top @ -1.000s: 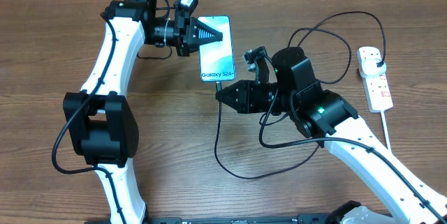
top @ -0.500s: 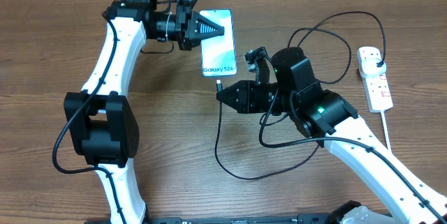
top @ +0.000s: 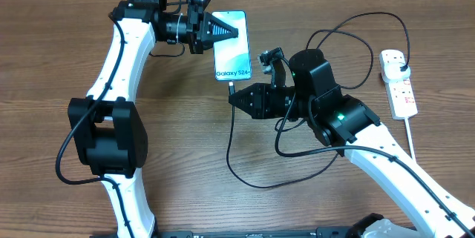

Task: Plug charger to phone and switch on socket
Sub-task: 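Push the plug upward into the phone port with the right gripper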

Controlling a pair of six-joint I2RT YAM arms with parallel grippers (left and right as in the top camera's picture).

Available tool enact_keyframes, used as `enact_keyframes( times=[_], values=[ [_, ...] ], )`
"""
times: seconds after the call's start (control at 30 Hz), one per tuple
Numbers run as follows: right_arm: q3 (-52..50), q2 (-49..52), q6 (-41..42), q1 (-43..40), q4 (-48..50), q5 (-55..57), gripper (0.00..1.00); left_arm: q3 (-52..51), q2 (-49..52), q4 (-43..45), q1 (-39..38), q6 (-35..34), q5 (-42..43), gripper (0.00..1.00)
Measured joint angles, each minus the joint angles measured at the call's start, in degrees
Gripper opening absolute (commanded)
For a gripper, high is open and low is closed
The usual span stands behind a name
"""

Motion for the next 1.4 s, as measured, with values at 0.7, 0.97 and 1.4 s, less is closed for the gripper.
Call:
enact_keyframes(
  times=[0.7, 0.97, 1.4],
  values=[
    [0.00, 0.00, -1.55, -1.49, -0.39, 0.35, 0.04, 0.00, 0.00, 1.27, 0.35, 0.00, -0.37, 0.04],
    [0.00, 0.00, -1.51, -1.51, -0.04, 0.44, 0.04, 0.00, 0.00, 1.29, 0.33, -0.02, -1.27, 0.04],
    [0.00, 0.00, -1.38, -1.51, 0.00, 0.46, 0.04, 0.00, 0.00, 1.95, 0.22, -2.49, -1.44, 0.04]
  ],
)
